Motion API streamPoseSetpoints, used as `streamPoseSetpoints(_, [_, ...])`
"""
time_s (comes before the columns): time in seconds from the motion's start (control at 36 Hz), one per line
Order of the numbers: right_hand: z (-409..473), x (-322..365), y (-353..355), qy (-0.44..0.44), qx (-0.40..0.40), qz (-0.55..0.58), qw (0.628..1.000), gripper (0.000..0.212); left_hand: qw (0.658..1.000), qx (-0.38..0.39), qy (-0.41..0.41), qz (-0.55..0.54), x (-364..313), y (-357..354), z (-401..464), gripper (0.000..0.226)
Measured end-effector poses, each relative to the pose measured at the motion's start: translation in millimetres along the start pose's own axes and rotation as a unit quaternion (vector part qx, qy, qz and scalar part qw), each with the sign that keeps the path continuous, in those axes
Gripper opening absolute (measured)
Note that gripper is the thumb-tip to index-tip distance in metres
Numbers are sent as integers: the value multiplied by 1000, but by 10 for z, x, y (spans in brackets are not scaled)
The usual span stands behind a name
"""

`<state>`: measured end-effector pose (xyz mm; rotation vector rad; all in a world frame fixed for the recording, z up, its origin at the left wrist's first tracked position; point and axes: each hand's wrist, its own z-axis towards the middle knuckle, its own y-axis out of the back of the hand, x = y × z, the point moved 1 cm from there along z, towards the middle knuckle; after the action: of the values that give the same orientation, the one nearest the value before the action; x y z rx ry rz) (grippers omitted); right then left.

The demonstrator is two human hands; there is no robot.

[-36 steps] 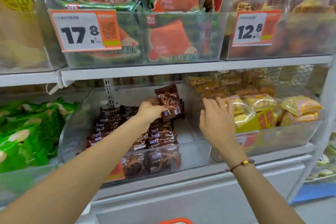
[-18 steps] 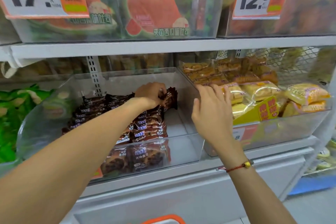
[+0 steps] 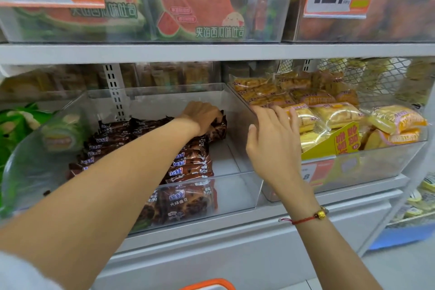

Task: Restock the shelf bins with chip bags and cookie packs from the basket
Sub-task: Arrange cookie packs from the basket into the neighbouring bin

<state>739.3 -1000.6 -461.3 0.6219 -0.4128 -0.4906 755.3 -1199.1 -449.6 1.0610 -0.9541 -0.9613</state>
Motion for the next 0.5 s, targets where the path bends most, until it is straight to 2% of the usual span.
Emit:
streamPoseSetpoints(0.19, [-9, 12, 19, -3, 3, 0, 1000, 36, 990, -52, 48, -121, 54, -74, -51, 37])
streamPoseSetpoints(0.31, [-10, 20, 18, -5, -3, 0, 1000, 36, 978, -37, 53, -200, 77, -95, -85, 43])
streamPoseSetpoints(0.5, [-9, 13, 7, -2, -7, 2, 1000, 36, 993, 16, 7, -120, 78, -154, -21, 49])
